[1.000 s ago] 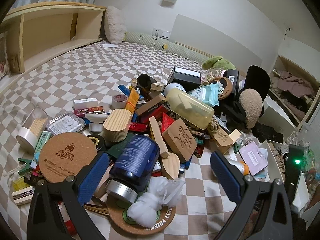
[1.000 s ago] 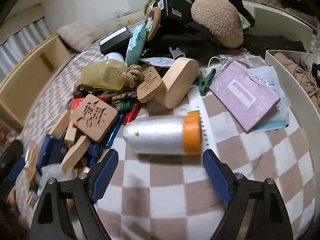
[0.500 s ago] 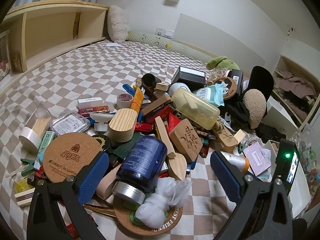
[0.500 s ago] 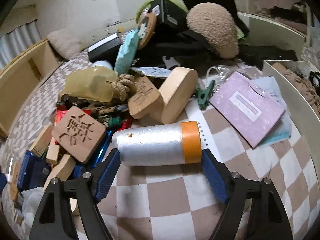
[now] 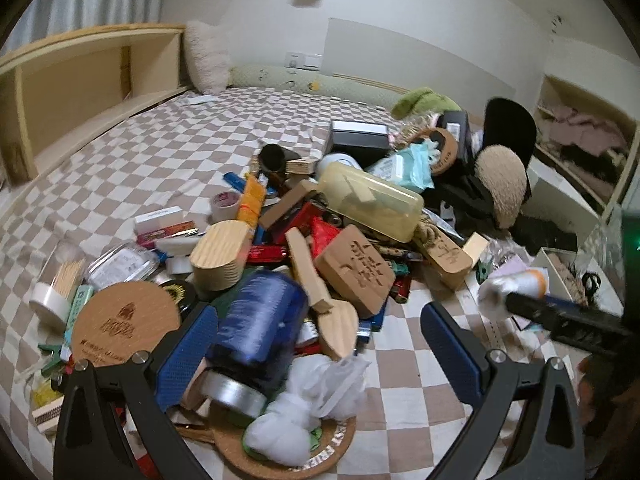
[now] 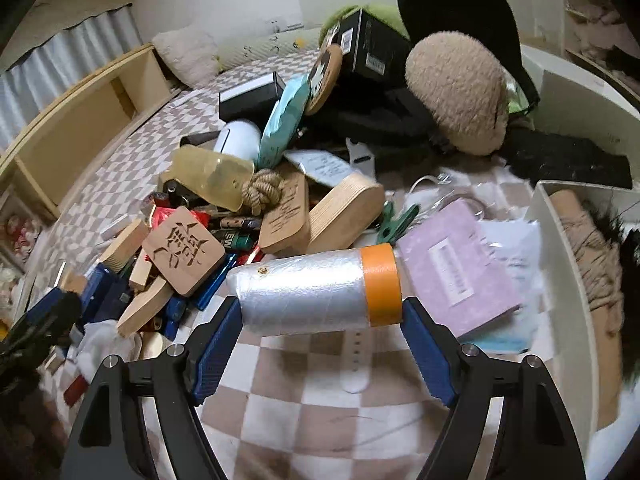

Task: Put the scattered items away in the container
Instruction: 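Lift the tape roll with the right tool while the left tool reaches toward the carved wooden block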

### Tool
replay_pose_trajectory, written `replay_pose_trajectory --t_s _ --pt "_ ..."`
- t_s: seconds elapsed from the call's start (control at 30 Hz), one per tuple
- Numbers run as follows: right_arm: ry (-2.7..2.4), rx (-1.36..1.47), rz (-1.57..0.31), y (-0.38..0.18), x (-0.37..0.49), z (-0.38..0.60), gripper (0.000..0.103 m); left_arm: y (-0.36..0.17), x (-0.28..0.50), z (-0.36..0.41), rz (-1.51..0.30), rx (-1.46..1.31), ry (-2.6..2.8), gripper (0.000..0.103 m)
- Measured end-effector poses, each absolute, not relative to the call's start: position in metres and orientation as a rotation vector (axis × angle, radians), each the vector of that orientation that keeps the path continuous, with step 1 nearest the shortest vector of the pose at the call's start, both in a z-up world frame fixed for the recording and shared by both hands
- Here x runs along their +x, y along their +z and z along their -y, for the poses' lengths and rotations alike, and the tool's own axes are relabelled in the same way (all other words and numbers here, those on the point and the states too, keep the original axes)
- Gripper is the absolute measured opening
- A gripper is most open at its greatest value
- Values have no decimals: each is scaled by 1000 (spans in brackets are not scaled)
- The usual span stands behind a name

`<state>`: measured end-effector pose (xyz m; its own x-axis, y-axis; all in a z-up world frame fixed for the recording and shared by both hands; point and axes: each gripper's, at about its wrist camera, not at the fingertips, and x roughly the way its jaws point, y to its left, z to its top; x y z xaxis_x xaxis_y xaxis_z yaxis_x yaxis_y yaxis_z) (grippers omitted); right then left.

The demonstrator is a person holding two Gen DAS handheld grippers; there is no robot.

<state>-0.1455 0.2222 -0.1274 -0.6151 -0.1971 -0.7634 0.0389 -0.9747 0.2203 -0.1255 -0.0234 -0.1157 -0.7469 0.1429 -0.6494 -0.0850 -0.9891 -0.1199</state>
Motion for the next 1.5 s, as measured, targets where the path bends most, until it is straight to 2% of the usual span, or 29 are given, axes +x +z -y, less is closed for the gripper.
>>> replay_pose_trajectory --t_s 0.1,0.2,0.33,0.53,0.7,0.9,1.03,1.1,1.5 --pt "-2712 1281 291 -126 -139 -232 81 -112 -132 6 -5 -1046 2829 102" --pt "-2714 1288 327 -130 -136 -241 81 -112 -142 -22 -233 -1064 2814 102" --pt "-2683 1322 402 -137 -137 -253 81 -122 -158 -46 -360 -1134 2716 91" --pt "-2635 1353 495 -142 -138 -267 81 -141 -188 -76 -563 -1251 2591 91" --pt "-2604 1359 559 -143 -140 -275 81 -158 -214 -94 -964 -1325 2582 91" --pt "-2584 1370 580 -144 -141 -280 81 -181 -229 -102 -1204 -1372 2487 91" --pt "-2577 1364 590 -143 -142 -282 81 -180 -236 -101 -1154 -1397 2491 90" --pt "-2575 1363 587 -143 -142 -283 81 -180 -238 -98 -1090 -1426 2481 81" --pt "-2575 1360 606 -143 -141 -282 81 -166 -233 -85 -840 -1428 2511 79"
